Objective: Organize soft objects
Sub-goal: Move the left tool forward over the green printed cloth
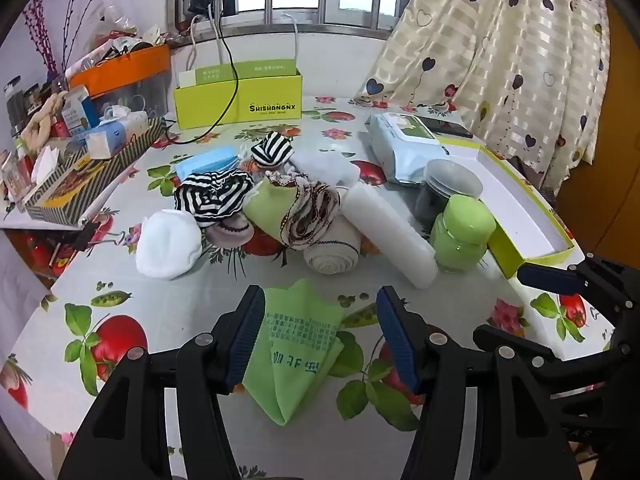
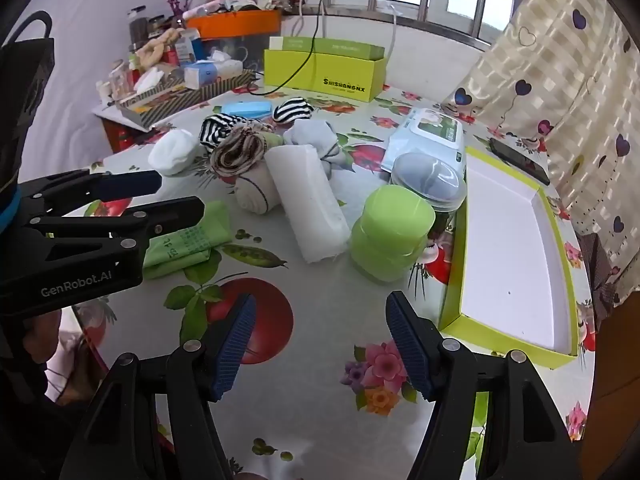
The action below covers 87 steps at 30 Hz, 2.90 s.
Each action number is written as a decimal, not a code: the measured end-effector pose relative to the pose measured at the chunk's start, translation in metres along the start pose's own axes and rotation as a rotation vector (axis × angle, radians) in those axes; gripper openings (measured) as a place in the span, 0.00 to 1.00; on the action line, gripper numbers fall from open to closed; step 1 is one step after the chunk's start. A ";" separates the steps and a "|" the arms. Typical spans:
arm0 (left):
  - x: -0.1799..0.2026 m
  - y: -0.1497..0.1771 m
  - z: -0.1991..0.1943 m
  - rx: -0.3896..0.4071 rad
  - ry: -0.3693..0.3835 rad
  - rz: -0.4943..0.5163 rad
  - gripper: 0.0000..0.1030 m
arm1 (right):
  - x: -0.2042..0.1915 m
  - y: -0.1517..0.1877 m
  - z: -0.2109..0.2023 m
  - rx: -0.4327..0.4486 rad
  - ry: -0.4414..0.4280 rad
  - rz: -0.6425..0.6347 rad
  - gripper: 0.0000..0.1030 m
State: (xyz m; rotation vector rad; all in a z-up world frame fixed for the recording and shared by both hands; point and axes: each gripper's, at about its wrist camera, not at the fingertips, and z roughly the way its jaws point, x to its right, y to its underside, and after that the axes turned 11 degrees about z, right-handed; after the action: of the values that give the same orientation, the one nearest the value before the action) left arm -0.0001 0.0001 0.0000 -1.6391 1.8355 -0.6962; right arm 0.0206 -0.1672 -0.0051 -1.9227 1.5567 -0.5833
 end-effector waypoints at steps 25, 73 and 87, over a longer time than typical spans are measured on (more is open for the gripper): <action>-0.005 0.011 -0.008 0.033 0.005 -0.019 0.57 | -0.003 0.000 -0.004 0.024 -0.025 -0.010 0.66; -0.022 0.015 0.001 0.016 0.002 -0.053 0.57 | -0.002 -0.009 -0.005 0.061 -0.111 -0.002 0.71; -0.030 0.016 0.003 0.024 0.020 -0.066 0.57 | -0.004 -0.011 -0.003 0.065 -0.117 -0.005 0.73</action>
State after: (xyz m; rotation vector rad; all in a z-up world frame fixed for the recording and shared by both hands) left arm -0.0068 0.0314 -0.0110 -1.6896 1.7867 -0.7630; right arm 0.0259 -0.1627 0.0046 -1.8783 1.4431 -0.5081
